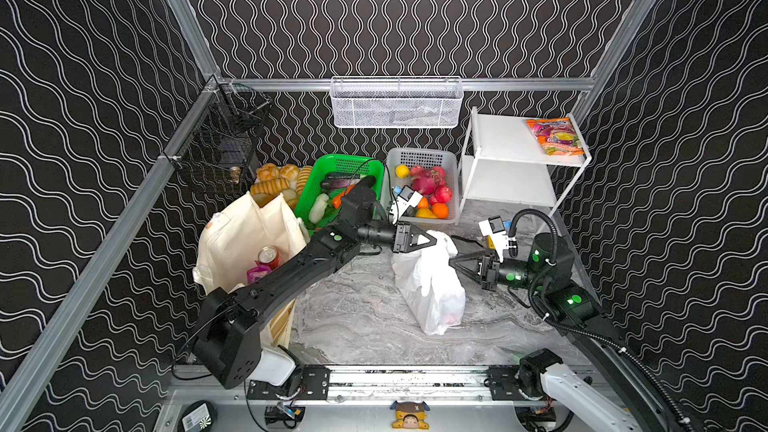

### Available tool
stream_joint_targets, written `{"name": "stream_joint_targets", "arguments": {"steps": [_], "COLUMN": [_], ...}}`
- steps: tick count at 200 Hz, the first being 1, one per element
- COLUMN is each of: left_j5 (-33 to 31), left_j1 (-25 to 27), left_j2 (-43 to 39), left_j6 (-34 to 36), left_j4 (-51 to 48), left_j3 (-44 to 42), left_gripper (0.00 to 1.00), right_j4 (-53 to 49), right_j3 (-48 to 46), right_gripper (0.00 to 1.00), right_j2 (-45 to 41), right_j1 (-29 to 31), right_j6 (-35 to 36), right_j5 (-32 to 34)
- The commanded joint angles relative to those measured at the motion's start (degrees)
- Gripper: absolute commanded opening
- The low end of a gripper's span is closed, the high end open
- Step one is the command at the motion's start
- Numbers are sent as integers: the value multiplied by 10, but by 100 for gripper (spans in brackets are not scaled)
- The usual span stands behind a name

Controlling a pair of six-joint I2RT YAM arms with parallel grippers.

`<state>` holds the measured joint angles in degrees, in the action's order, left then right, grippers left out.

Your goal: Place the mixed food into the grocery bags and tie them

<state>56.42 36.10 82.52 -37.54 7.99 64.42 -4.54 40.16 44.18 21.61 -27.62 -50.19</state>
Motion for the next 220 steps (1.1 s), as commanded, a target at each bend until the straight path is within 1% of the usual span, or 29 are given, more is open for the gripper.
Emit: {"name": "stream_joint_targets", "arguments": {"steps": [1,26,43,71,127,148,164,176,190,205,211,220], "left_j5": [6,8,5,7,11,12,24,24,26,34,41,52], "left_j1": [-1,-1,-2,-2,-2,-3,-3,-3,-3,-3,-3,-2], "left_j2": [-8,-9,-9,-6,-5,-5,-1,-1,4,9,10,12], "left_j6": [-2,-9,0,-3,-24,-51,-50,-40,-47,-70,-80,-86], "left_j4": [19,23,9,16,45,85,81,68,77,112,127,138], "left_j3": [-2,-5,-3,-2,-6,-21,-16,-12,-10,-13,-14,-14], "left_gripper": [0,0,0,0,0,0,0,0,0,0,0,0], "right_j4": [36,53,50,46,21,-4,-16,0,23,-4,-18,-35], "right_j3": [-9,-18,-11,1,7,17,20,13,14,37,43,45], "right_gripper": [13,11,7,6,8,7,7,6,6,6,6,6], "right_j2": [-7,-4,8,24,26,18,6,-1,5,24,29,32], "right_j1": [0,1,0,1,1,1,1,1,1,1,1,2], "right_j6": [-25,-39,-34,-29,-17,-2,9,2,-12,1,11,20], "right_j5": [-22,-32,-38,-35,-11,11,25,33,10,-13,-1,40]}}
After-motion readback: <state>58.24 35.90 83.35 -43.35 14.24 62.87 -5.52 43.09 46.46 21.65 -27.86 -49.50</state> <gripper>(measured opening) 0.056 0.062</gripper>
